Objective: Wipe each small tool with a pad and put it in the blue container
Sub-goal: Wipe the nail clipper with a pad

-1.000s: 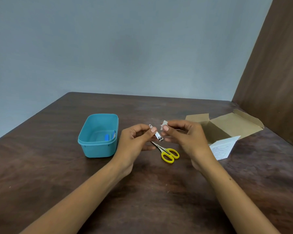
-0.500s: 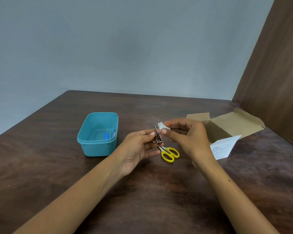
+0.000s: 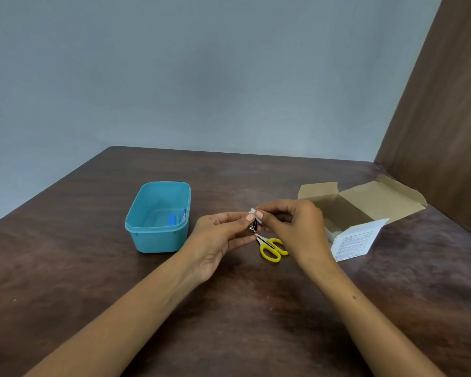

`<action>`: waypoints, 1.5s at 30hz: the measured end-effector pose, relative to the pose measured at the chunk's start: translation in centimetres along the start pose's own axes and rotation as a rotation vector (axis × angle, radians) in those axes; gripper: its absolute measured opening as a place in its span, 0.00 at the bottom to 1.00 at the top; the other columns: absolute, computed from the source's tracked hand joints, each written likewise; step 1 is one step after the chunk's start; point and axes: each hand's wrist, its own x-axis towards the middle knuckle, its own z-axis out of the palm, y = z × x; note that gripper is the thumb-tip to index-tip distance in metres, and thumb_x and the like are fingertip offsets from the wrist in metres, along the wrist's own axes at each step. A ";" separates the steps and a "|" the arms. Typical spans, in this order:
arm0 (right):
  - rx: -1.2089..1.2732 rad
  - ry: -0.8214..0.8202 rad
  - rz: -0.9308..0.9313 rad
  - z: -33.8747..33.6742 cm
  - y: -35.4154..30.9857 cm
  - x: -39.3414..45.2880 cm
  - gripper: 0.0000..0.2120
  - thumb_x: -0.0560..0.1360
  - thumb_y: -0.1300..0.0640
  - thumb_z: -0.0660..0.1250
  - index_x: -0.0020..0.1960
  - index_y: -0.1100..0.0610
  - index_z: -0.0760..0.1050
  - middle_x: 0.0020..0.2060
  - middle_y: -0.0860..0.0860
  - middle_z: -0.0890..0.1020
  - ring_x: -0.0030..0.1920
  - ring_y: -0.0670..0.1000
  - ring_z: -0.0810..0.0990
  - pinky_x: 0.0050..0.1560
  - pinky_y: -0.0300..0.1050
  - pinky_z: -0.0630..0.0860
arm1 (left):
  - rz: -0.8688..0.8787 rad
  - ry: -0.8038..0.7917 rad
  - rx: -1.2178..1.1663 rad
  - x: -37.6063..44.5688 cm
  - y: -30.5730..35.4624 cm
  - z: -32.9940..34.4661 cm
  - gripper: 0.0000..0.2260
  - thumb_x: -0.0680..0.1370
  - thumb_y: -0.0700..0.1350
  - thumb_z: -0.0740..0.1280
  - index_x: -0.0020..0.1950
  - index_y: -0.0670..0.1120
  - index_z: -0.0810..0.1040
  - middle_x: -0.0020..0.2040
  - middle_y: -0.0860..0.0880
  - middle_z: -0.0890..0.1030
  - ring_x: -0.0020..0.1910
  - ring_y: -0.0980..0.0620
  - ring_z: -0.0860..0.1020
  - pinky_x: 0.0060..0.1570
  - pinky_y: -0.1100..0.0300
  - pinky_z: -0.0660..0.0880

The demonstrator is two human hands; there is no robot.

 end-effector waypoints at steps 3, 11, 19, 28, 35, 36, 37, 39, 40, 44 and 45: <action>-0.012 0.010 -0.007 0.0 0.0 -0.1 0.03 0.71 0.61 0.72 0.43 0.58 0.84 0.33 0.50 0.85 0.35 0.45 0.83 0.40 0.39 0.80 | 0.022 -0.019 0.041 -0.1 0.1 0.0 0.10 0.70 0.36 0.72 0.50 0.37 0.82 0.46 0.42 0.85 0.45 0.51 0.84 0.40 0.63 0.80; -0.031 0.041 0.007 -0.9 0.2 0.6 0.09 0.71 0.66 0.71 0.50 0.56 0.83 0.43 0.50 0.84 0.44 0.47 0.82 0.48 0.37 0.78 | -0.030 -0.026 -0.050 -0.1 0.8 -0.3 0.11 0.72 0.34 0.69 0.55 0.37 0.80 0.49 0.40 0.84 0.48 0.48 0.84 0.45 0.61 0.81; 0.053 0.061 0.011 -0.9 -0.2 0.3 0.04 0.72 0.60 0.72 0.46 0.54 0.83 0.37 0.49 0.85 0.38 0.46 0.84 0.45 0.47 0.81 | -0.071 -0.033 -0.125 -0.1 1.1 -0.2 0.10 0.73 0.35 0.68 0.54 0.37 0.81 0.47 0.41 0.85 0.45 0.51 0.84 0.45 0.63 0.81; -0.166 0.128 -0.199 -0.2 -0.3 -0.1 0.03 0.73 0.58 0.70 0.42 0.55 0.82 0.33 0.47 0.82 0.34 0.44 0.81 0.36 0.32 0.74 | -0.069 -0.052 -0.153 -0.3 1.1 0.0 0.10 0.73 0.34 0.68 0.52 0.36 0.81 0.48 0.40 0.85 0.46 0.49 0.84 0.46 0.63 0.80; -0.243 0.098 -0.391 0.3 0.2 -0.1 0.08 0.70 0.60 0.71 0.48 0.53 0.84 0.40 0.49 0.83 0.37 0.42 0.78 0.38 0.24 0.69 | -0.047 -0.002 -0.080 -0.3 1.2 -0.3 0.09 0.73 0.37 0.69 0.52 0.40 0.82 0.46 0.46 0.85 0.42 0.55 0.83 0.37 0.66 0.79; -0.238 0.123 -0.381 0.1 0.2 -0.1 0.07 0.70 0.61 0.72 0.48 0.54 0.84 0.40 0.50 0.83 0.37 0.43 0.78 0.38 0.24 0.70 | -0.051 -0.018 -0.082 -0.4 1.1 -0.3 0.09 0.73 0.37 0.69 0.53 0.39 0.82 0.46 0.46 0.85 0.42 0.56 0.83 0.37 0.66 0.79; -0.229 0.147 -0.365 -0.1 0.2 0.0 0.07 0.70 0.62 0.72 0.47 0.54 0.84 0.40 0.50 0.84 0.36 0.43 0.78 0.37 0.24 0.70 | -0.053 -0.037 -0.088 -0.4 1.1 -0.2 0.09 0.73 0.36 0.69 0.53 0.38 0.82 0.45 0.46 0.85 0.41 0.56 0.83 0.37 0.67 0.79; -0.201 0.166 -0.328 -0.3 0.1 0.0 0.06 0.70 0.63 0.73 0.46 0.55 0.84 0.40 0.50 0.84 0.38 0.43 0.79 0.37 0.24 0.71 | -0.054 -0.057 -0.103 -0.4 1.0 0.1 0.08 0.74 0.35 0.68 0.52 0.37 0.81 0.43 0.46 0.84 0.39 0.56 0.83 0.38 0.66 0.79; -0.178 0.151 -0.311 -0.3 0.0 0.0 0.06 0.70 0.63 0.73 0.46 0.55 0.84 0.39 0.50 0.84 0.39 0.43 0.79 0.37 0.24 0.71 | -0.052 -0.060 -0.113 -0.4 0.9 0.1 0.08 0.74 0.35 0.68 0.52 0.37 0.81 0.43 0.46 0.84 0.39 0.56 0.83 0.38 0.66 0.79; -0.070 0.036 -0.233 -0.2 -0.5 -0.2 0.06 0.70 0.63 0.72 0.44 0.54 0.84 0.38 0.48 0.85 0.39 0.43 0.82 0.38 0.31 0.75 | -0.048 -0.038 -0.178 0.0 0.9 -0.1 0.08 0.74 0.35 0.67 0.52 0.36 0.81 0.41 0.46 0.84 0.39 0.55 0.81 0.37 0.67 0.79; -0.051 0.027 -0.216 -0.2 -0.5 -0.2 0.06 0.70 0.63 0.72 0.44 0.54 0.84 0.38 0.48 0.85 0.39 0.43 0.82 0.39 0.32 0.76 | -0.044 -0.033 -0.183 0.0 0.9 -0.1 0.08 0.73 0.35 0.67 0.52 0.37 0.81 0.41 0.46 0.84 0.38 0.56 0.81 0.37 0.67 0.79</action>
